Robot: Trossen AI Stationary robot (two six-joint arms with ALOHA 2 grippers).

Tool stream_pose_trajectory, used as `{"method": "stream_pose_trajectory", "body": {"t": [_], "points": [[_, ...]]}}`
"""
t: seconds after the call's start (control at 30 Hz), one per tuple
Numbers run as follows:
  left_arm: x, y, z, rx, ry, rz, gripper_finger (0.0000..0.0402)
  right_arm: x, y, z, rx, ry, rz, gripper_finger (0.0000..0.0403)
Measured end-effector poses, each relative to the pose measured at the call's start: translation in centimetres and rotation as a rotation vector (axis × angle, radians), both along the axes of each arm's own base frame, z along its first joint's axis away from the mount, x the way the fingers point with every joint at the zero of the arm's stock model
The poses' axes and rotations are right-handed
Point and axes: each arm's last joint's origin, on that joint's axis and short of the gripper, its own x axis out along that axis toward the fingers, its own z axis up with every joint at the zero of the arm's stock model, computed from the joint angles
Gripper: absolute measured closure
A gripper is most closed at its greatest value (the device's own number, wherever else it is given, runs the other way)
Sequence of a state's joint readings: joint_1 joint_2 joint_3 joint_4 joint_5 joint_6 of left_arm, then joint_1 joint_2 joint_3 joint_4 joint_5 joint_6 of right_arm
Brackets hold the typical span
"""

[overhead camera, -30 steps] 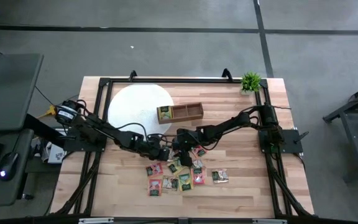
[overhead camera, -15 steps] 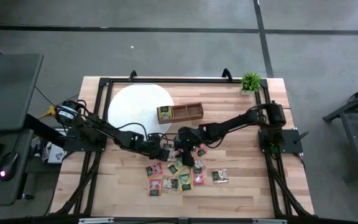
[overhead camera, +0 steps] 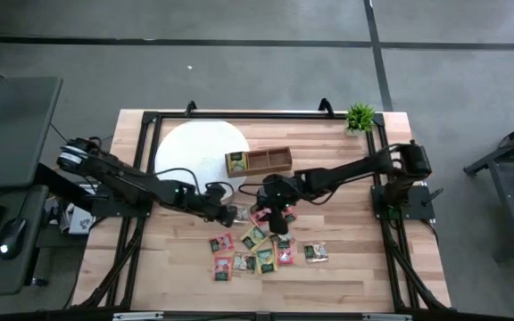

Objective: Pick & Place Tea
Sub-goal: Put the brown tea bag into the middle compartment of the wooden organizer

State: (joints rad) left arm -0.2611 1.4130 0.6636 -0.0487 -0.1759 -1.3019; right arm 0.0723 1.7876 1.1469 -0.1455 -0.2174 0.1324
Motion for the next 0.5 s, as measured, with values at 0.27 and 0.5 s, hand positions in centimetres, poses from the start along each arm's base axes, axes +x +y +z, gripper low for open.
{"method": "stream_pose_trajectory", "body": {"t": [0.27,0.5], "points": [[-1.4,1.7,3.5,0.194,-0.012,-0.123,0.0401,-2.9,-0.1,3.2,0.019,0.078,0.025,0.0238],[-0.2,4.9,7.7,0.339,0.037,-0.246,0.0401,-6.5,-0.4,6.7,0.005,0.117,0.021,0.0238]]}}
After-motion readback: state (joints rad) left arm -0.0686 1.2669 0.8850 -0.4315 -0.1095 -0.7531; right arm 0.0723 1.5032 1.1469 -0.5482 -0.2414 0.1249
